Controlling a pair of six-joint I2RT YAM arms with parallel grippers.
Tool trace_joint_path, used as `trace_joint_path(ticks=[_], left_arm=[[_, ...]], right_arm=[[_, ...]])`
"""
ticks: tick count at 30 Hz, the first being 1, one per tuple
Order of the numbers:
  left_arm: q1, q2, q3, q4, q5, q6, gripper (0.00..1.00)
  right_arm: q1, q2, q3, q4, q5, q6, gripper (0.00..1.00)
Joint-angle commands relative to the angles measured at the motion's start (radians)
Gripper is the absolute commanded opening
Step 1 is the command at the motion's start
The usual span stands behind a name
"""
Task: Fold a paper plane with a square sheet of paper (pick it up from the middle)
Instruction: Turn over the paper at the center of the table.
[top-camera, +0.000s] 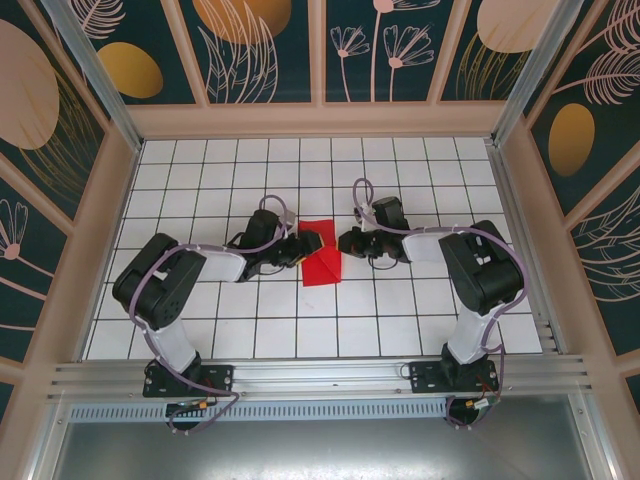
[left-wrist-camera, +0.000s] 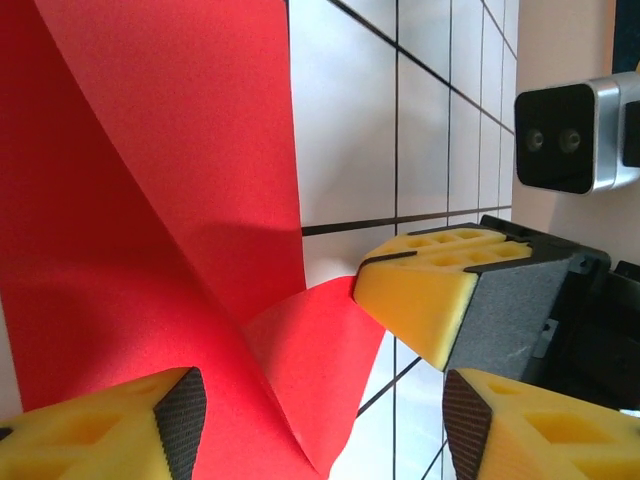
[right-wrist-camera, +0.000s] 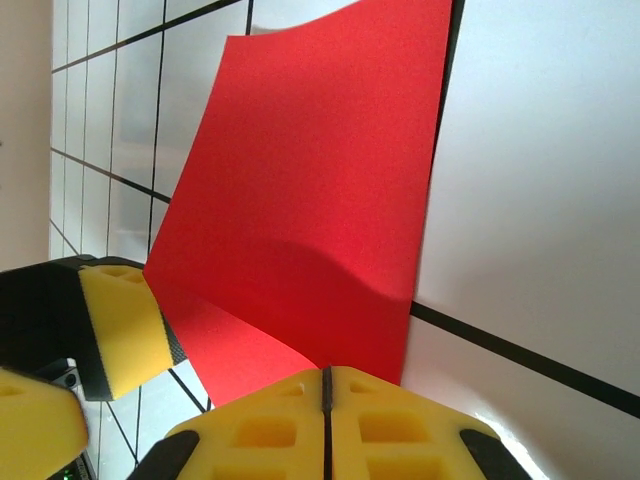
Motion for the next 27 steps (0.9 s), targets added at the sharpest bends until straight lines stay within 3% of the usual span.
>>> trace_joint_path(ticks=[1, 6, 10, 16, 23, 27], left_arm=[[-0.008, 0.032, 0.037, 0.049, 0.031, 0.028, 0.64], [-0.013, 0.069, 0.061, 0.051, 0.043, 0.057, 0.54], [-0.016, 0.087, 0.074, 0.052, 0.043, 0.096, 0.4], [-0.019, 0.081, 0.081, 0.041, -0.004, 0.163, 0.24], [-0.019, 0.02, 0.094, -0.071, -0.079, 0.253, 0.12], [-0.019, -0.101, 0.135, -0.298, -0.198, 0.342, 0.09]], right_arm=[[-0.011, -0.032, -0.015, 0.026, -0.023, 0.016, 0.08], [-0.019, -0.048, 0.0, -0.01, -0.043, 0.048, 0.14], [-0.029, -0.129, 0.001, -0.056, -0.023, 0.068, 0.42], [-0.058, -0.296, -0.006, -0.163, 0.091, 0.092, 0.65], [-0.068, -0.451, -0.014, -0.278, 0.264, 0.103, 0.74], [-0.07, -0.514, -0.007, -0.334, 0.357, 0.106, 0.76]])
